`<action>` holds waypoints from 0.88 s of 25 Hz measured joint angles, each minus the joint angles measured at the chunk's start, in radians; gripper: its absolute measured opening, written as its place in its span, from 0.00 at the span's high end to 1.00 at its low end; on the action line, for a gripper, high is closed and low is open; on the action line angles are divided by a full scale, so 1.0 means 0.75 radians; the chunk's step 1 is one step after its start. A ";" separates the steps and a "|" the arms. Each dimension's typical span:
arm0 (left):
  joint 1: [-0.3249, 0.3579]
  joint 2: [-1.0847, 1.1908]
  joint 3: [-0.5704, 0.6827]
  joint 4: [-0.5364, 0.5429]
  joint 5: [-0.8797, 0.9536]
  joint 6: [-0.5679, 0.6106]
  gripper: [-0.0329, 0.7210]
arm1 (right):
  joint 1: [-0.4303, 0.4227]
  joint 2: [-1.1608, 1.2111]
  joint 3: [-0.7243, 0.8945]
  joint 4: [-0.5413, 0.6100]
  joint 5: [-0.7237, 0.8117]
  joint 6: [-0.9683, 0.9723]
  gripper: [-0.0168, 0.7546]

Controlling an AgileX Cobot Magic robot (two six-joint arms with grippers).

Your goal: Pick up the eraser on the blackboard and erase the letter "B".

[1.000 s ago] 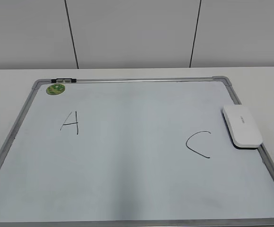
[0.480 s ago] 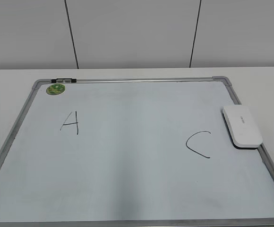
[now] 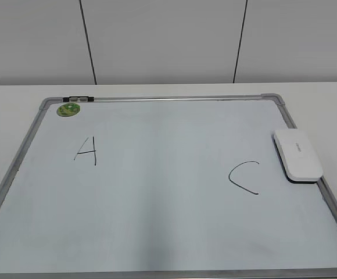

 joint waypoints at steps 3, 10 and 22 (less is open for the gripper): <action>0.000 -0.005 0.000 0.000 0.000 0.000 0.25 | 0.000 -0.003 0.000 0.000 0.000 0.001 0.21; 0.000 -0.214 0.000 0.003 0.000 0.000 0.25 | -0.056 -0.127 0.000 0.000 -0.003 0.001 0.21; 0.000 -0.575 0.000 0.003 0.005 0.000 0.26 | -0.128 -0.402 0.000 0.000 0.000 0.003 0.22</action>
